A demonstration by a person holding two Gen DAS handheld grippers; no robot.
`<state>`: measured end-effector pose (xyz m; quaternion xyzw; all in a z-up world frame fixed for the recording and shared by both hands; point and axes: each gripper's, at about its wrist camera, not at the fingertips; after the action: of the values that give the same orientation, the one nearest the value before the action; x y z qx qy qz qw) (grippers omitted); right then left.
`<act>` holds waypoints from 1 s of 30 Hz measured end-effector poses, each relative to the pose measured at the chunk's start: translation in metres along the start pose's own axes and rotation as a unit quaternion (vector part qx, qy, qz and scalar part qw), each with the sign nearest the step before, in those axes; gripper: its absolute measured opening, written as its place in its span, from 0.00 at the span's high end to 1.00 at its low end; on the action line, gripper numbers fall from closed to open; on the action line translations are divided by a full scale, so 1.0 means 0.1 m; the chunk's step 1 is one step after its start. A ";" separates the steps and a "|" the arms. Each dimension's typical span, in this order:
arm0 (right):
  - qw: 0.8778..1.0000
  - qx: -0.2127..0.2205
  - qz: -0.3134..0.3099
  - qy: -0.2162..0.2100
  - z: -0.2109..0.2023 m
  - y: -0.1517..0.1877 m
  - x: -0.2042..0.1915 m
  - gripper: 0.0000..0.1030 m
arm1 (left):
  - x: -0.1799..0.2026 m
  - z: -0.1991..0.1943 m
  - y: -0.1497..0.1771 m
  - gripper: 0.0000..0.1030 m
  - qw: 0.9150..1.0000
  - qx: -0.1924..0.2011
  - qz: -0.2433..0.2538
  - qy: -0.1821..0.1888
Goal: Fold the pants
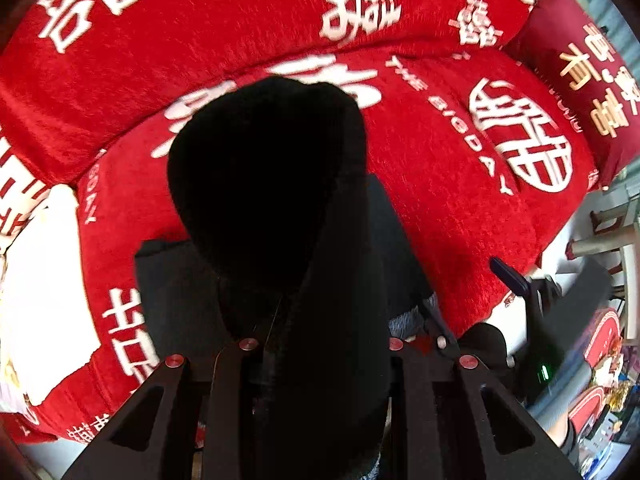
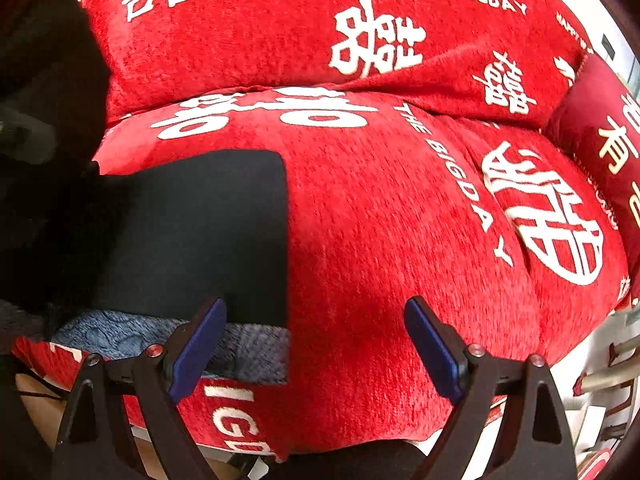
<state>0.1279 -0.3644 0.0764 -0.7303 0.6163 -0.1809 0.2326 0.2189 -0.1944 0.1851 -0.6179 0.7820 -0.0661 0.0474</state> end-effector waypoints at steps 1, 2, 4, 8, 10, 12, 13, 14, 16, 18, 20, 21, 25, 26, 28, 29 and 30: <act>1.000 -0.001 0.003 -0.002 0.02 0.02 0.03 0.10 | 0.05 0.07 -0.06 0.74 1.000 -0.005 0.002 -0.005; 1.000 -0.002 0.007 -0.005 0.03 0.03 0.06 0.10 | 0.10 0.16 -0.10 0.74 1.000 -0.012 0.001 -0.009; 1.000 -0.002 0.013 -0.013 0.05 0.05 0.09 0.10 | 0.18 0.37 -0.21 0.74 0.999 -0.027 -0.001 -0.017; 0.999 0.003 0.022 -0.033 0.02 0.12 0.12 0.10 | 0.20 0.79 -0.26 0.71 0.998 -0.057 -0.012 -0.023; 0.999 0.013 0.018 -0.046 -0.04 0.17 0.11 0.10 | 0.19 0.78 -0.27 0.67 0.998 -0.057 -0.016 -0.018; 0.998 0.025 0.011 -0.065 -0.09 0.23 0.09 0.10 | 0.19 0.62 -0.28 0.52 0.998 -0.059 -0.007 0.016; 0.997 0.029 0.010 -0.077 -0.11 0.26 0.08 0.10 | 0.18 0.52 -0.28 0.52 0.998 -0.052 -0.007 0.041; 0.995 0.033 0.007 -0.090 -0.14 0.29 0.06 0.10 | 0.18 0.41 -0.29 0.52 0.997 -0.044 -0.006 0.057; 0.992 0.043 -0.004 -0.120 -0.19 0.33 0.00 0.10 | 0.17 0.13 -0.30 0.47 0.997 -0.012 0.000 0.074; 0.987 0.052 -0.019 -0.153 -0.23 0.34 -0.08 0.08 | 0.07 -0.14 -0.23 0.22 0.996 0.028 0.005 0.085; 0.982 0.064 -0.036 -0.176 -0.28 0.34 -0.16 0.07 | -0.11 -0.29 -0.15 0.21 0.996 0.054 -0.011 0.077; 0.980 0.066 -0.038 -0.182 -0.29 0.34 -0.17 0.07 | -0.19 -0.32 -0.10 0.21 0.995 0.059 -0.013 0.078; 0.971 0.083 -0.037 -0.219 -0.31 0.29 -0.14 0.01 | -0.71 -0.27 0.21 0.21 0.994 0.074 -0.058 0.050; 0.970 0.079 -0.031 -0.226 -0.28 0.27 -0.11 0.00 | -0.85 -0.20 0.31 0.21 0.994 0.073 -0.073 0.043; 0.974 0.065 -0.015 -0.218 -0.23 0.19 -0.02 0.00 | -1.10 -0.03 0.50 0.21 0.992 0.063 -0.102 0.025; 0.975 0.065 -0.008 -0.214 -0.24 0.17 0.04 0.00 | -1.22 0.07 0.62 0.21 0.991 0.058 -0.121 0.011; 0.974 0.071 0.004 -0.215 -0.27 0.15 0.12 0.00 | -1.30 0.14 0.71 0.21 0.990 0.055 -0.133 0.002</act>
<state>0.1031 -0.3809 0.0901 -0.7312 0.5406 -0.0621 0.4114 0.1832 -0.0527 0.1584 -0.7130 0.6879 -0.1162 0.0704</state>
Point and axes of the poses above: each gripper's, at about its wrist camera, not at the fingertips, and z roughly the way its jaws point, x to its right, y to its underside, and after that the axes turned 4 degrees about -y, right-handed
